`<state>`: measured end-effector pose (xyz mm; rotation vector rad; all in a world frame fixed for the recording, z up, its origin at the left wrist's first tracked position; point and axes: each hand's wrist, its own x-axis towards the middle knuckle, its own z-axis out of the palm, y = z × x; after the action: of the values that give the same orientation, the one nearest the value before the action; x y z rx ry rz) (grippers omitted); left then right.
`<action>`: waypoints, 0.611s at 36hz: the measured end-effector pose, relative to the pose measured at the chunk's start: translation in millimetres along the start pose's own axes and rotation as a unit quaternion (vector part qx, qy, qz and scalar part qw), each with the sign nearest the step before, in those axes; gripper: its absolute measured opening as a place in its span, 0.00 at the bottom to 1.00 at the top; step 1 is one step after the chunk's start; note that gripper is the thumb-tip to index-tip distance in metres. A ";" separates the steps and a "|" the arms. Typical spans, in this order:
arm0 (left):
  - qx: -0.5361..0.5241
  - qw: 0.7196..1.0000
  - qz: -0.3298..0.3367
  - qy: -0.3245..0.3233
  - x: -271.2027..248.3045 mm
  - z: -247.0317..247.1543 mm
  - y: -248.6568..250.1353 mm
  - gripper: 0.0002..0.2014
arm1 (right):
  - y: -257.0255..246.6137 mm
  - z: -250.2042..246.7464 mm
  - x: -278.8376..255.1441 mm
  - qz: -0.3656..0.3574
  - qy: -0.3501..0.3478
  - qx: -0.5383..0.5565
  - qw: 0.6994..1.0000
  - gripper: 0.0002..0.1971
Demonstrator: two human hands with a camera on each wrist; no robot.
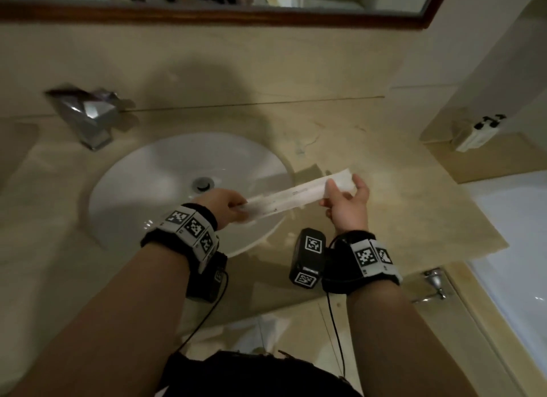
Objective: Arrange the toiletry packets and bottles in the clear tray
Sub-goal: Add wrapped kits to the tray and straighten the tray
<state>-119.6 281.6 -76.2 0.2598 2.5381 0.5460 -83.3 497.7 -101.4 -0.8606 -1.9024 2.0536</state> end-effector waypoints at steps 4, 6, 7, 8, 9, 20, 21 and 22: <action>-0.009 0.999 -0.034 0.022 -12.5 -12.4 -29.1 0.15 | -1.7 25.2 -7.3 -0.055 -0.041 -0.049 0.996 0.24; -0.015 0.998 -0.051 0.040 -21.2 -17.7 -42.8 0.15 | -0.9 39.0 -11.1 -0.082 -0.063 -0.088 0.991 0.17; -0.021 0.997 -0.059 0.055 -25.4 -20.3 -50.8 0.14 | -0.2 45.8 -13.1 -0.092 -0.075 -0.106 0.987 0.13; -0.029 0.995 -0.067 0.071 -29.9 -23.0 -59.1 0.13 | 0.6 52.4 -15.6 -0.101 -0.087 -0.123 0.983 0.09; -0.038 0.993 -0.076 0.085 -34.2 -25.6 -67.9 0.13 | 1.6 59.4 -17.9 -0.109 -0.100 -0.141 0.979 0.07; -0.040 0.971 -0.156 0.179 -89.5 -52.4 -174.0 0.12 | -6.6 153.6 -77.1 -0.185 -0.240 -0.344 0.889 0.10; -0.040 0.969 -0.161 0.181 -95.3 -55.9 -184.5 0.13 | -8.7 162.1 -85.3 -0.195 -0.260 -0.360 0.875 0.14; -0.040 0.968 -0.167 0.186 -102.0 -60.1 -196.0 0.13 | -10.3 171.9 -94.0 -0.206 -0.280 -0.377 0.859 0.18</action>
<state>-80.1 56.2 -67.0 -0.3268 2.8229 0.6054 -103.4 305.5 -67.0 0.1202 -2.9562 1.3540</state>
